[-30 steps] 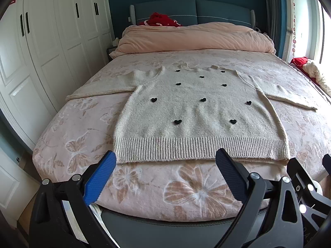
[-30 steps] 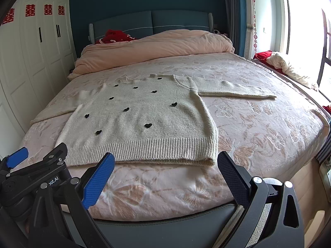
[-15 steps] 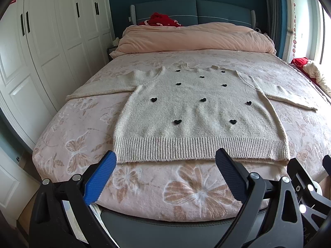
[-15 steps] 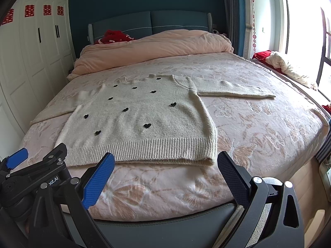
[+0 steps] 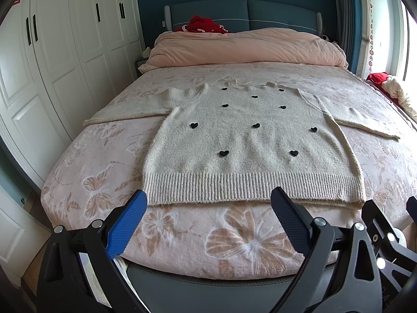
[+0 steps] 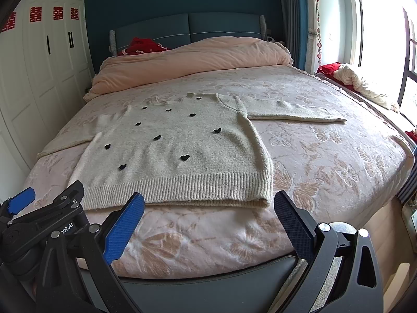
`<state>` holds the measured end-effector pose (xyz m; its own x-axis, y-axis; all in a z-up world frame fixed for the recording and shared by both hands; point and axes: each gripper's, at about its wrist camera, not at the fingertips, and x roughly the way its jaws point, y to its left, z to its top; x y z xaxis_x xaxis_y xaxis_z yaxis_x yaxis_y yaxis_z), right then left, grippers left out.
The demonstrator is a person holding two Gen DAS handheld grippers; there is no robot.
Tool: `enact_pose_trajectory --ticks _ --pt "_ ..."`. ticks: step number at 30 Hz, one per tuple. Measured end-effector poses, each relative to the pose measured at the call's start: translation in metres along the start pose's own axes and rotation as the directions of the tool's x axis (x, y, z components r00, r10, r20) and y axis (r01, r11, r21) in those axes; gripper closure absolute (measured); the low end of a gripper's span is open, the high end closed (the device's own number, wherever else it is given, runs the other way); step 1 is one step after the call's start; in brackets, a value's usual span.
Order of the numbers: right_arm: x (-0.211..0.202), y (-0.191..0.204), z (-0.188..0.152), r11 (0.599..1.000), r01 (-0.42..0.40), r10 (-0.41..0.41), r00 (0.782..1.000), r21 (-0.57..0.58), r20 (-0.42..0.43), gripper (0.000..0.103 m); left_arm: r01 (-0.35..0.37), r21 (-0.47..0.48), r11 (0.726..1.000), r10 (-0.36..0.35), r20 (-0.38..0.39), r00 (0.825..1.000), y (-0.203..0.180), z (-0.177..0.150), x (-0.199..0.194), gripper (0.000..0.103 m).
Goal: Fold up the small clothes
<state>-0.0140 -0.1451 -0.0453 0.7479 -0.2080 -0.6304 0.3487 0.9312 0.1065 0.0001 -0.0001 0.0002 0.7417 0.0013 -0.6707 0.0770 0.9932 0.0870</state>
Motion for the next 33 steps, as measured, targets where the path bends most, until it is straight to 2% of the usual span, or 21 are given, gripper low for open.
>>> enact_pose_trajectory --ticks 33 --pt "0.0013 -0.0011 -0.0020 1.000 0.000 0.000 1.000 0.004 -0.006 0.005 -0.001 0.000 1.000 0.001 -0.001 1.000 0.0027 0.0027 -0.0052 0.011"
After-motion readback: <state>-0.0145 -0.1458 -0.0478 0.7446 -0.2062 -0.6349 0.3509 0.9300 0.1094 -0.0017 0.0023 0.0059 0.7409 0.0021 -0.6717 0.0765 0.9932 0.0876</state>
